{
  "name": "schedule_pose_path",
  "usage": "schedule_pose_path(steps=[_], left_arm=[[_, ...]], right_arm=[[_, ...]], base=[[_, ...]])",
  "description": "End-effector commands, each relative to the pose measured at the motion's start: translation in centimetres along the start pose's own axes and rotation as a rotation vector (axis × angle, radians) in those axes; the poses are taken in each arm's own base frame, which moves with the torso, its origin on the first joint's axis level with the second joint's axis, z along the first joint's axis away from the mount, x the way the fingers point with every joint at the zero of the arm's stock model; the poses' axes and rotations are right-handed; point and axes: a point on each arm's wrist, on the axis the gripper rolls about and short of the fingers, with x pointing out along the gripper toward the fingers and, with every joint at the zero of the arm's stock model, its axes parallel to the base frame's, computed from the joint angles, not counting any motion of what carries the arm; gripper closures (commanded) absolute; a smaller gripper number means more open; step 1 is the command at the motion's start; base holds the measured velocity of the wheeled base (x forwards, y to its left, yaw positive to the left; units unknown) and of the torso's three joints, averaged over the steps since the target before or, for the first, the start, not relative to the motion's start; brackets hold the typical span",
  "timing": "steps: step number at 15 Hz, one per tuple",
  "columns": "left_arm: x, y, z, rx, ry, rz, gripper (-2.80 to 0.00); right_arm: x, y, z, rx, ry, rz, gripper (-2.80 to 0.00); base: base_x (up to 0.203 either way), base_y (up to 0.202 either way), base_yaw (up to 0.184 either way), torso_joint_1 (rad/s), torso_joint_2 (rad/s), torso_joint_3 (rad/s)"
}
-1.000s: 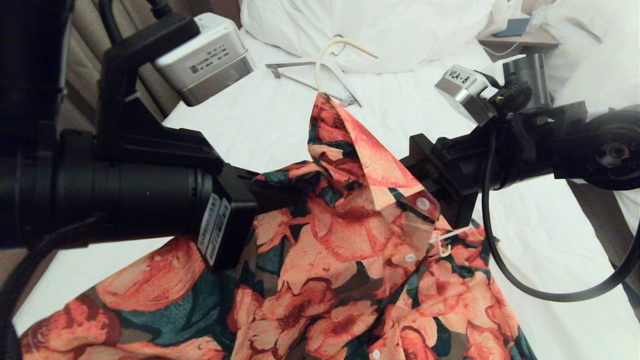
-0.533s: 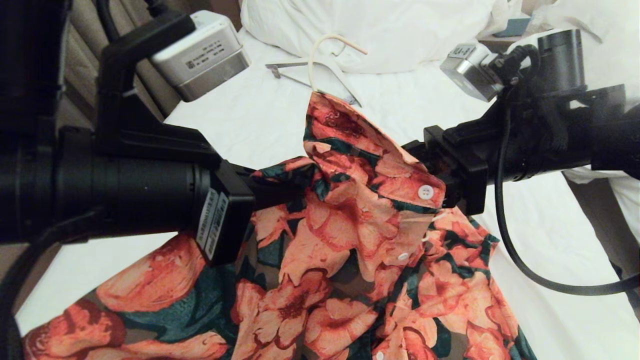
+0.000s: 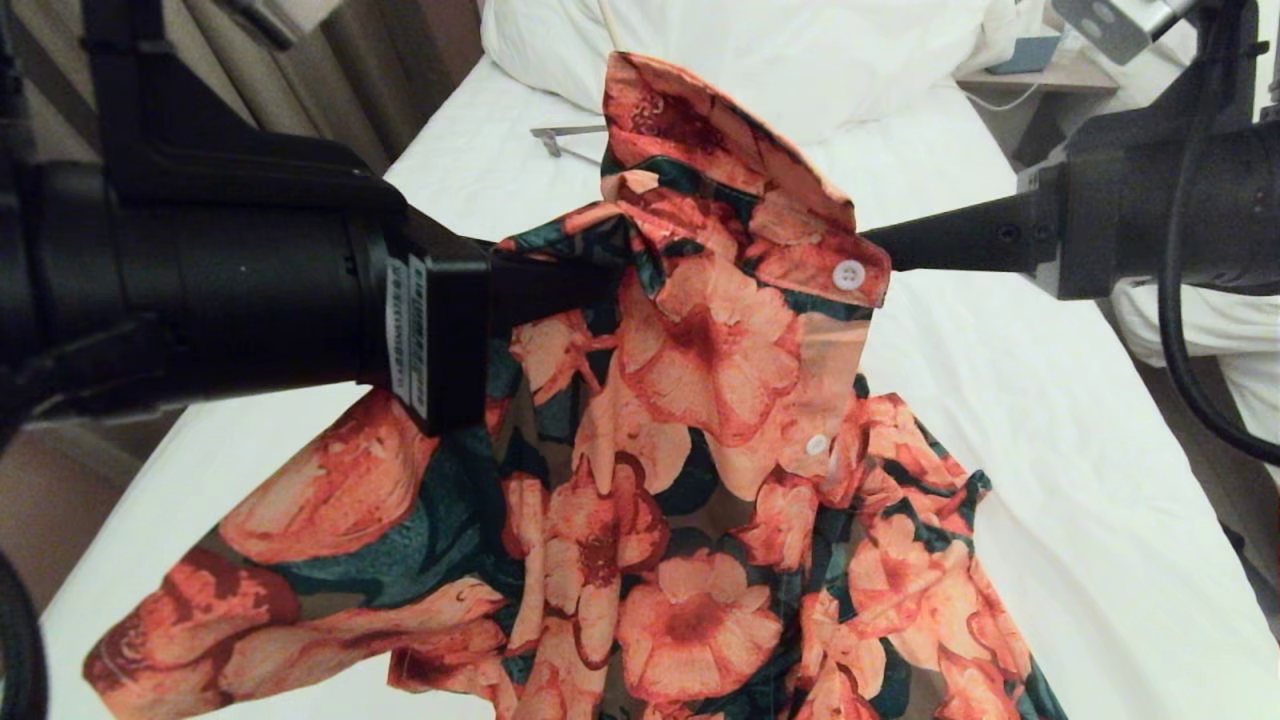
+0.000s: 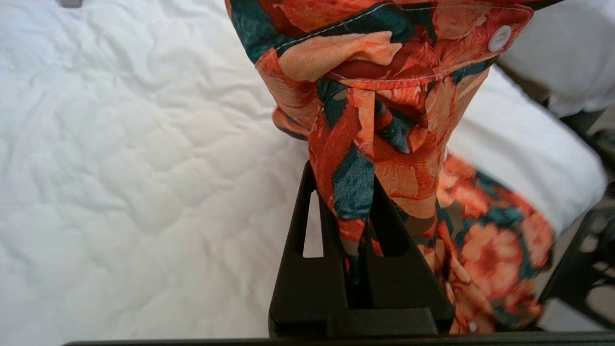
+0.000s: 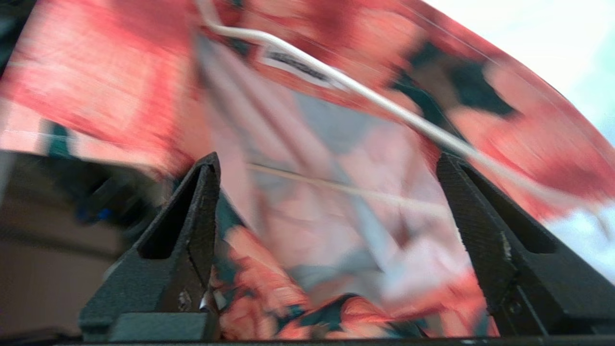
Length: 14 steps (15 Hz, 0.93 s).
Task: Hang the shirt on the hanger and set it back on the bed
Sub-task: Hook the other side of the shirt onto the hanger
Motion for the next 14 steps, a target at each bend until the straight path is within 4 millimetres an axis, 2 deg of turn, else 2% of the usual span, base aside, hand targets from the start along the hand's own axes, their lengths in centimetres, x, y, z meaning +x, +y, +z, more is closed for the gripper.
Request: schedule_pose_path(steps=[1,6,8,10,12,13,14], left_arm=[[-0.5,-0.1,0.2,-0.052,-0.02,-0.009,0.0],[-1.1,0.0,0.4,-0.158,-0.129,0.01,0.0],[-2.2,0.3,0.3,-0.196,-0.213,0.034,0.0],[-3.7,0.6,0.2,-0.229,-0.284,0.044,0.0],[-4.3,0.7,0.0,-0.247,-0.3,0.042,0.0],[-4.3,0.7,-0.1,-0.264,-0.301,0.038,0.0],[-4.2,0.7,-0.1,-0.285,-0.307,0.035,0.0]], right_arm=[[-1.5,0.7,1.1,-0.003,-0.025,-0.047,-2.8],[-4.2,1.3,5.1,0.194,-0.145,-0.152,-2.8],[-4.6,1.3,4.7,0.309,-0.058,-0.281,-2.8],[-4.6,1.2,4.9,0.45,-0.113,-0.389,-2.8],[-4.5,1.2,4.2,0.494,-0.085,-0.443,-2.8],[-4.6,1.2,3.9,0.511,-0.057,-0.464,0.0],[-4.5,1.1,3.7,0.52,-0.043,-0.472,0.0]], base=[[0.0,0.0,0.0,0.0,0.0,0.0],[0.0,0.0,0.0,0.0,0.0,0.0],[0.0,0.0,0.0,0.0,0.0,0.0],[0.0,0.0,0.0,0.0,0.0,0.0],[0.0,0.0,0.0,0.0,0.0,0.0],[0.0,0.0,0.0,0.0,0.0,0.0],[0.0,0.0,0.0,0.0,0.0,0.0]])
